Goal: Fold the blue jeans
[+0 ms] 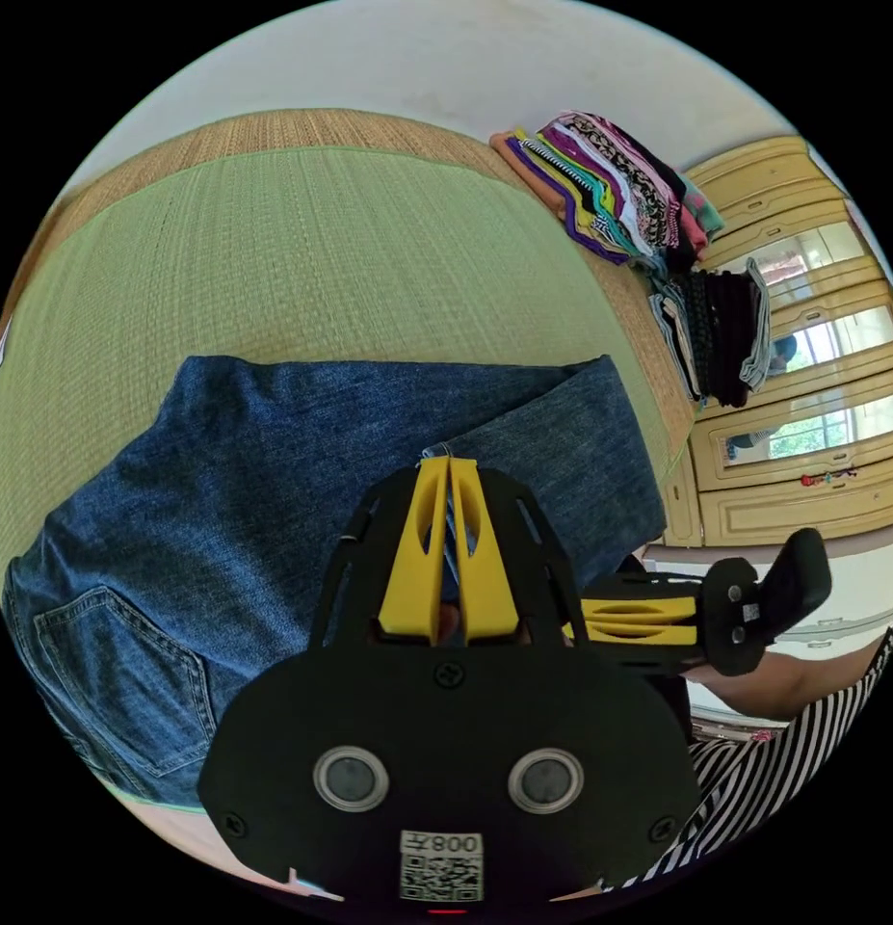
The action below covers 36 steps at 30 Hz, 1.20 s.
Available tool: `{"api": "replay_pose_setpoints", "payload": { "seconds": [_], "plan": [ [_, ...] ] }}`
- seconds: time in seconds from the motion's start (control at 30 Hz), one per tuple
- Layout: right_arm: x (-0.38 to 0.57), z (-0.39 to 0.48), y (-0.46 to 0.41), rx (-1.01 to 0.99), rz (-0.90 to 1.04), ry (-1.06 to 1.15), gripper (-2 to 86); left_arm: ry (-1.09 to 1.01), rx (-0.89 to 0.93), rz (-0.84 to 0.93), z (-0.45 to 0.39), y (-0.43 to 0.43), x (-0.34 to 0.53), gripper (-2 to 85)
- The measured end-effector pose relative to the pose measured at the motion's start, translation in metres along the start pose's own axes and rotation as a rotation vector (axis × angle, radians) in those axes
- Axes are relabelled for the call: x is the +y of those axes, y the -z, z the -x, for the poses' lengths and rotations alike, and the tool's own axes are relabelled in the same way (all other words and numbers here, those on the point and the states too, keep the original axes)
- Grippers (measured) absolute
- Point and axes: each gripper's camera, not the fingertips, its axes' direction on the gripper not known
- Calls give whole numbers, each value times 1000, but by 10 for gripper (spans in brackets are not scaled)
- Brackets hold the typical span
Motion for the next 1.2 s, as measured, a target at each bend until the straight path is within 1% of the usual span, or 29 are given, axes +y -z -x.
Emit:
{"api": "replay_pose_setpoints", "payload": {
  "seconds": [0.1,0.17,0.23,0.3,0.37,0.43,0.53,0.6,0.7,0.73,0.8,0.87,0.9,0.93,1.03,1.2],
  "plan": [
    [9,-37,41,44,-114,-56,1,-11,-21,-2,-16,2,2,0],
    [17,-91,71,109,-194,-180,1,-10,-16,-5,-25,3,4,0],
    [24,-135,84,126,-241,-296,1,-16,-16,-13,-34,4,7,0],
    [29,-172,82,140,-242,-387,1,-18,-18,-17,-42,5,8,0],
    [32,-209,59,112,-157,-461,1,-23,-29,-14,-56,6,9,0],
    [38,-222,43,121,-118,-471,1,-33,-40,-6,-67,7,8,0],
    [48,-233,46,132,-125,-460,1,-33,-66,4,-87,11,8,0],
    [53,-238,51,143,-116,-442,1,-41,-103,-19,-105,19,12,0],
    [69,-242,68,115,-158,-418,1,-126,-71,-54,-142,31,29,0],
    [78,-241,76,83,-184,-396,1,-160,-59,-34,-156,29,37,0],
    [97,-235,87,34,-199,-362,1,-201,-104,13,-173,21,49,0],
    [129,-226,94,-17,-188,-328,1,-221,-207,96,-185,3,60,0],
    [137,-225,94,-16,-180,-332,1,-226,-219,106,-187,-1,62,0],
    [154,-225,92,-21,-155,-345,1,-231,-200,67,-190,0,66,0],
    [188,-240,73,-2,-73,-406,1,-207,-169,90,-203,-1,63,0],
    [211,-272,62,-9,-78,-464,1,-224,-203,122,-234,-3,61,1]
  ]
}}
